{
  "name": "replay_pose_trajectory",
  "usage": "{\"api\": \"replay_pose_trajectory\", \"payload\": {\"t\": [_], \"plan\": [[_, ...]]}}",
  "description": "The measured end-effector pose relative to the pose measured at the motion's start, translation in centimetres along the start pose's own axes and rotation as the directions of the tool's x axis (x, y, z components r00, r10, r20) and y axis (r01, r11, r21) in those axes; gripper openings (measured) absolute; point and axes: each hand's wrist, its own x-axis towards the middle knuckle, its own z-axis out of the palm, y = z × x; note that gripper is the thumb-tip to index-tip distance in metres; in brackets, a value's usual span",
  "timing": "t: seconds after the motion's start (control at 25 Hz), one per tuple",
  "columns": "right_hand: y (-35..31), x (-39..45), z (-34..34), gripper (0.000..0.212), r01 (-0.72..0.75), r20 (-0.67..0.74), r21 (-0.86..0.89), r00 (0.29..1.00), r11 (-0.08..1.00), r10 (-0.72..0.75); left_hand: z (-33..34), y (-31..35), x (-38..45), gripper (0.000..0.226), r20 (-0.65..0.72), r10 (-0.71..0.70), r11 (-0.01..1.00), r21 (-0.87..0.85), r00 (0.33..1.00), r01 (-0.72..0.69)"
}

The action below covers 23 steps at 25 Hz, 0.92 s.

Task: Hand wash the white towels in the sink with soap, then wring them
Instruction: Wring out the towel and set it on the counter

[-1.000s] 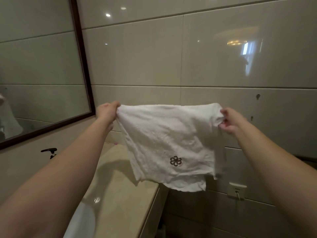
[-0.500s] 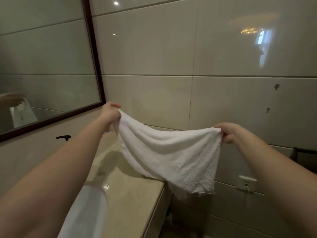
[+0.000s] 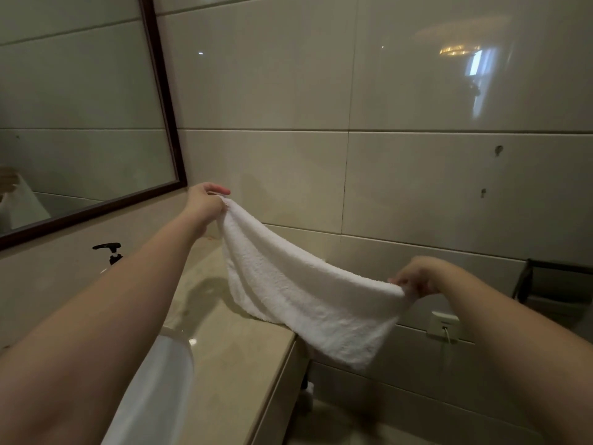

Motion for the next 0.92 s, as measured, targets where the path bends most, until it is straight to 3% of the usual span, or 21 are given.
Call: {"api": "replay_pose_trajectory", "payload": {"t": [0.16,0.48,0.64,0.76,0.92], "plan": [[0.0,-0.2,-0.5,0.023,-0.036,0.027,-0.116,0.999,0.993,0.039,0.0,-0.3,-0.4,0.034,0.006,0.02,0.999,0.041,1.0,-0.02],[-0.3,0.8,-1.1,0.019,-0.017,0.072,-0.103,0.997,0.995,0.025,-0.5,-0.5,-0.4,0.034,0.023,0.006,0.999,0.045,1.0,-0.007],[-0.2,0.6,-1.5,0.018,-0.066,0.145,-0.149,0.986,0.987,0.088,-0.6,-0.6,-0.6,0.036,0.033,-0.019,0.999,0.044,0.999,0.017],[0.1,0.5,-1.7,0.012,-0.061,0.137,-0.069,0.988,0.996,0.069,-0.6,-0.4,-0.8,0.037,0.038,-0.023,0.999,0.038,0.999,0.021],[0.2,1.8,-2.0,0.009,0.123,-0.079,0.262,0.991,0.957,-0.105,-0.8,0.1,-1.0,0.038,0.051,-0.046,0.999,0.03,0.998,0.044]]}}
